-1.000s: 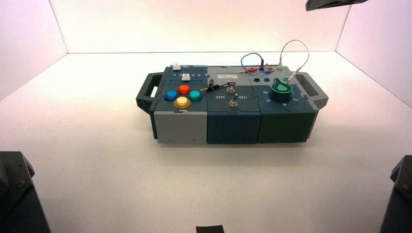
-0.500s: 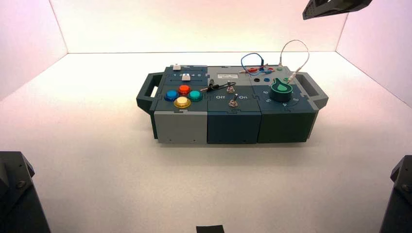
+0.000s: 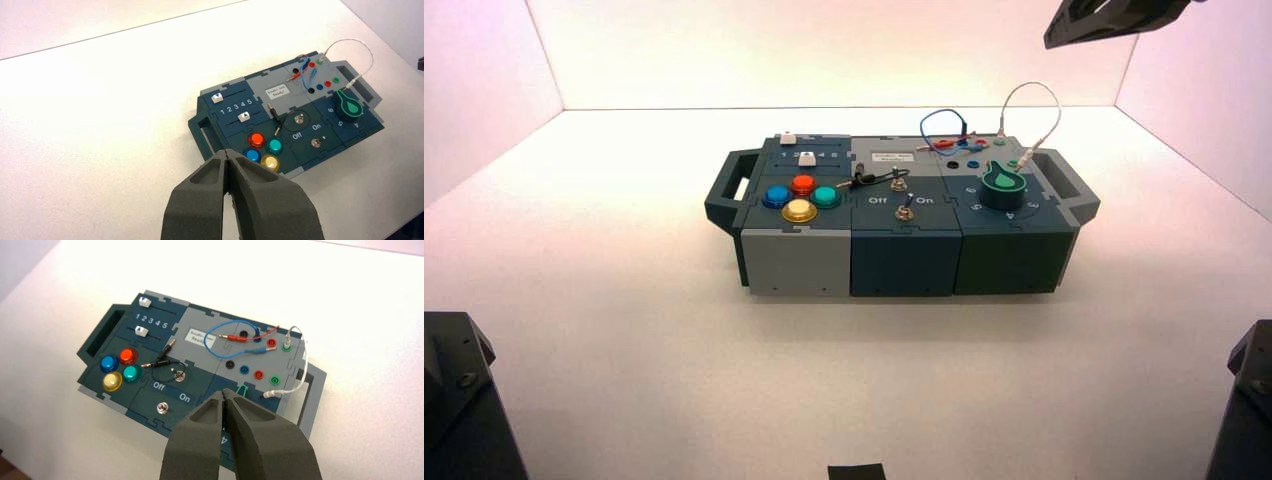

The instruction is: Push the red button.

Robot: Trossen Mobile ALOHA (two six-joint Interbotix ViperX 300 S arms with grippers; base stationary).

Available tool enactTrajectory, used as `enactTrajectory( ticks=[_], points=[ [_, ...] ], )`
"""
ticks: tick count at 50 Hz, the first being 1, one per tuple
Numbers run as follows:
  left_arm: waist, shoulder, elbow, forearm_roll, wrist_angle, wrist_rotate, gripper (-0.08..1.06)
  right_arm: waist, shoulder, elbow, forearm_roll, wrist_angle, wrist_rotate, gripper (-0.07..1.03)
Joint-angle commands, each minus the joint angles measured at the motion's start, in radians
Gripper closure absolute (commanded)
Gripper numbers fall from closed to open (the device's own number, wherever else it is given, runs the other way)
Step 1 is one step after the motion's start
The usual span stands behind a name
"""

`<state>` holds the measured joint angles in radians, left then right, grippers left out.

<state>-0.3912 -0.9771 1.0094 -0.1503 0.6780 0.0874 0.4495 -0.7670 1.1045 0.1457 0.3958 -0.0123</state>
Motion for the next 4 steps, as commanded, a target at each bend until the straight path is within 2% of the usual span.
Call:
enactTrajectory(
  ticks=[1, 4],
  points=[
    [-0.014, 0.06, -0.044, -0.002, -0.034, 0.008, 1.01, -0.003, 0.018, -0.014, 0.0, -0.009, 0.002, 0.99],
    [-0.02, 0.084, -0.051, 0.0, -0.043, 0.006, 1.01, -0.003, 0.026, -0.017, 0.003, -0.009, 0.002, 0.99]
  ],
)
